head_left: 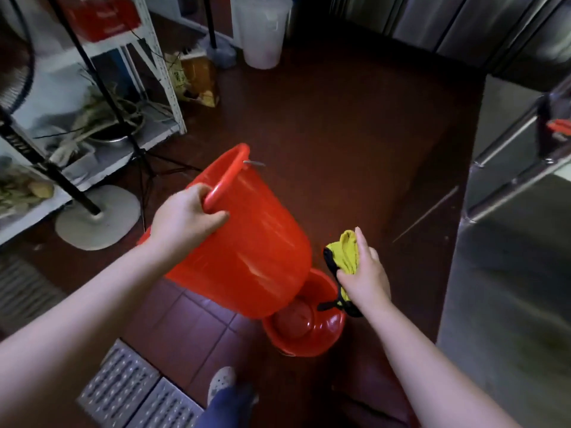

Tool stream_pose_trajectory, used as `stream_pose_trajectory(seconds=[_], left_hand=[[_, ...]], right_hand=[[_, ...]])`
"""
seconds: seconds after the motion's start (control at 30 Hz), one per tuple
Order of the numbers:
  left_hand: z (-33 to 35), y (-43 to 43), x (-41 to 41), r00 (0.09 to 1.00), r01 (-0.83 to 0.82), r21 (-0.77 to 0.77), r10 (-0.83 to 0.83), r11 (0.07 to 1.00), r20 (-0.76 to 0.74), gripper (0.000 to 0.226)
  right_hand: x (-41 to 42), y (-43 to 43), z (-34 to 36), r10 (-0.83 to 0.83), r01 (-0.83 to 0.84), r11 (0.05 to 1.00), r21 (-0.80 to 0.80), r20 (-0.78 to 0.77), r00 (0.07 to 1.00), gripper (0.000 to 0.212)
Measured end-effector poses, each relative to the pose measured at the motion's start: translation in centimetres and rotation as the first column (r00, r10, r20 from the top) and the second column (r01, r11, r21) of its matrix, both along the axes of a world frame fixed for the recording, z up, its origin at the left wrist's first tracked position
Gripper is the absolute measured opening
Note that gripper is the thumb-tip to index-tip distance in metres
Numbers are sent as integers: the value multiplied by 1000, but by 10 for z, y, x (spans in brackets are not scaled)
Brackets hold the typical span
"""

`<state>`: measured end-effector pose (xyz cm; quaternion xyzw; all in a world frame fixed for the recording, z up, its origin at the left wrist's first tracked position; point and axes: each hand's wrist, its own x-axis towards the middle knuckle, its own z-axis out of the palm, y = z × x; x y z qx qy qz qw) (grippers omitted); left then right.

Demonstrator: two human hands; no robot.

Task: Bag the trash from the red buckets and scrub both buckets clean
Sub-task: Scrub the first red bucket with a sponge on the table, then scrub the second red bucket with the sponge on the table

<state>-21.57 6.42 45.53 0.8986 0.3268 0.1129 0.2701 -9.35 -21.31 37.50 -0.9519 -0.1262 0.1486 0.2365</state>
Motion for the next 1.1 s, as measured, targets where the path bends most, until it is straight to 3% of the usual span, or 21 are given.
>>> stream_pose_trajectory(seconds=[0.13, 0.37, 0.5, 0.67, 0.87, 1.1], left_hand=[[-87, 66, 21, 959, 148, -96, -166, 984, -230, 32], [-253, 102, 47, 746, 340, -68, -313, 938, -587, 29], [-350, 100, 50, 669, 436, -95, -393, 895, -630, 26], [-466, 81, 56, 574, 602, -4, -436, 799, -693, 43], [-562, 59, 24, 627, 678, 90, -510, 730, -590, 42], [-614, 31, -17, 644, 611, 60, -452, 789, -617, 41]], right_hand=[[1, 46, -57, -1, -6, 992, -126, -59, 998, 98], [2, 67, -166, -78, 43, 978, -206, -164, 983, 94], [11, 68, -238, -110, 61, 974, -219, -218, 970, 81], [14, 57, -322, -135, 66, 965, -252, -266, 955, 78], [14, 36, -391, -211, 152, 962, -227, -265, 941, 77], [12, 18, -430, -275, 232, 953, -196, -239, 931, 75]])
